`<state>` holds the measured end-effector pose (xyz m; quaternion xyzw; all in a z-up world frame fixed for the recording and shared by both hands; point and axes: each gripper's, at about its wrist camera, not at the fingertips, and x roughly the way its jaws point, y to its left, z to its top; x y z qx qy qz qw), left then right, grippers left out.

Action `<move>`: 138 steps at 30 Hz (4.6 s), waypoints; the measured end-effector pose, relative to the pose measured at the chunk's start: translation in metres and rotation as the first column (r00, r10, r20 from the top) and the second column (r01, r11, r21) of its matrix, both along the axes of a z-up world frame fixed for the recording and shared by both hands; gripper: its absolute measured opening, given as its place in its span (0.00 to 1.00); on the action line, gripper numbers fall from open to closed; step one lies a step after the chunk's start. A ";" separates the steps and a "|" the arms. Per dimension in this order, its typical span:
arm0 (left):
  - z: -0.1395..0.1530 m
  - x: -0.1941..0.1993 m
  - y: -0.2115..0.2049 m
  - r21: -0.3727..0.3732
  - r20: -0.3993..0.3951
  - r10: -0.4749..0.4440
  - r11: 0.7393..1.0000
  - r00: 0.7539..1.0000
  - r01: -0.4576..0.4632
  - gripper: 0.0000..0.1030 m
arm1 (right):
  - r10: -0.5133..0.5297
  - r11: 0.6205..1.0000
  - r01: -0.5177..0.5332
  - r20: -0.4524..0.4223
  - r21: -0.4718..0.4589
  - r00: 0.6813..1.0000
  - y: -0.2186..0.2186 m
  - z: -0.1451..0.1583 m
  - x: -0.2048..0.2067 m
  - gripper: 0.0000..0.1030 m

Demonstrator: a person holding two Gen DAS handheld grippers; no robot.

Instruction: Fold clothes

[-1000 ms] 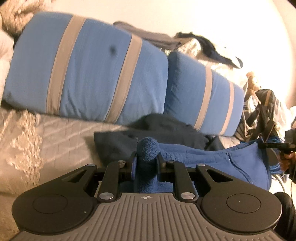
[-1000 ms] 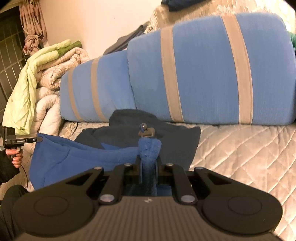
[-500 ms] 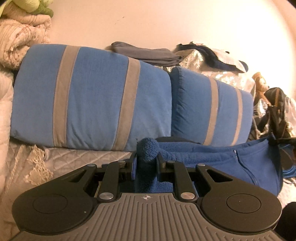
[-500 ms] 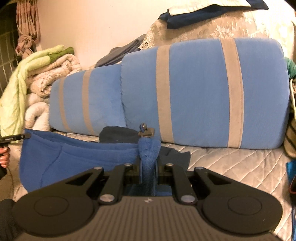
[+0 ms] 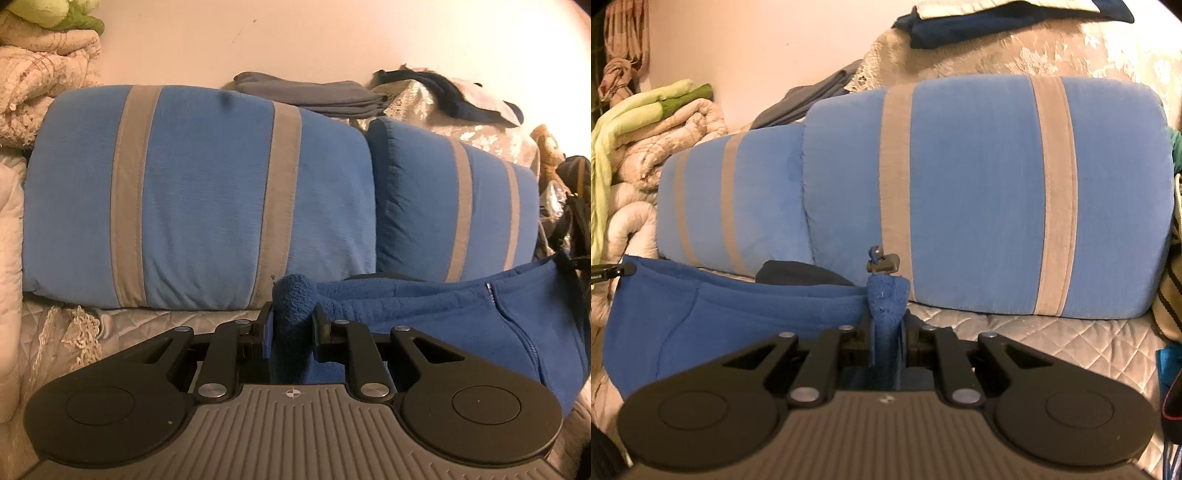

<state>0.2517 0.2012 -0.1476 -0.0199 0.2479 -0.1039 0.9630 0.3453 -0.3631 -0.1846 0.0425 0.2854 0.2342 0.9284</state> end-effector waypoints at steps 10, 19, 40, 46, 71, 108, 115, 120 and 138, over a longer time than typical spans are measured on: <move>-0.007 0.041 -0.003 0.040 -0.005 0.036 0.999 0.999 -0.036 0.19 | -0.042 0.999 0.042 -0.004 -0.012 0.999 0.010 -0.008 0.039 0.12; -0.016 0.072 -0.009 0.057 -0.027 0.078 0.995 0.997 -0.077 0.19 | -0.066 0.997 0.066 -0.002 -0.050 0.998 0.019 -0.014 0.062 0.12; -0.048 0.133 -0.016 0.131 -0.036 0.171 0.977 0.985 -0.165 0.19 | -0.146 0.987 0.147 0.017 -0.059 0.989 0.036 -0.037 0.115 0.11; -0.074 0.148 -0.018 0.148 -0.081 0.185 0.974 0.979 -0.172 0.19 | -0.161 0.983 0.159 -0.015 -0.087 0.987 0.043 -0.060 0.133 0.11; -0.064 0.129 0.004 0.012 -0.184 0.225 0.974 0.957 -0.227 0.76 | -0.192 0.962 0.184 -0.020 -0.202 0.981 0.082 -0.064 0.114 1.00; -0.121 0.070 -0.118 0.259 -0.091 0.362 0.908 0.928 -0.328 0.95 | -0.330 0.925 0.312 -0.052 -0.217 0.943 0.156 -0.142 0.047 1.00; -0.082 0.035 -0.138 0.234 0.027 0.319 0.919 0.947 -0.317 0.95 | -0.309 0.935 0.306 0.015 -0.181 0.951 0.151 -0.108 0.015 1.00; -0.068 0.010 -0.153 0.180 -0.013 0.278 0.946 0.961 -0.271 0.95 | -0.284 0.945 0.273 -0.036 -0.180 0.958 0.158 -0.091 0.005 1.00; -0.096 -0.038 -0.134 0.176 -0.194 0.300 0.947 0.934 -0.268 0.95 | -0.295 0.923 0.248 -0.128 -0.293 0.947 0.174 -0.081 -0.055 1.00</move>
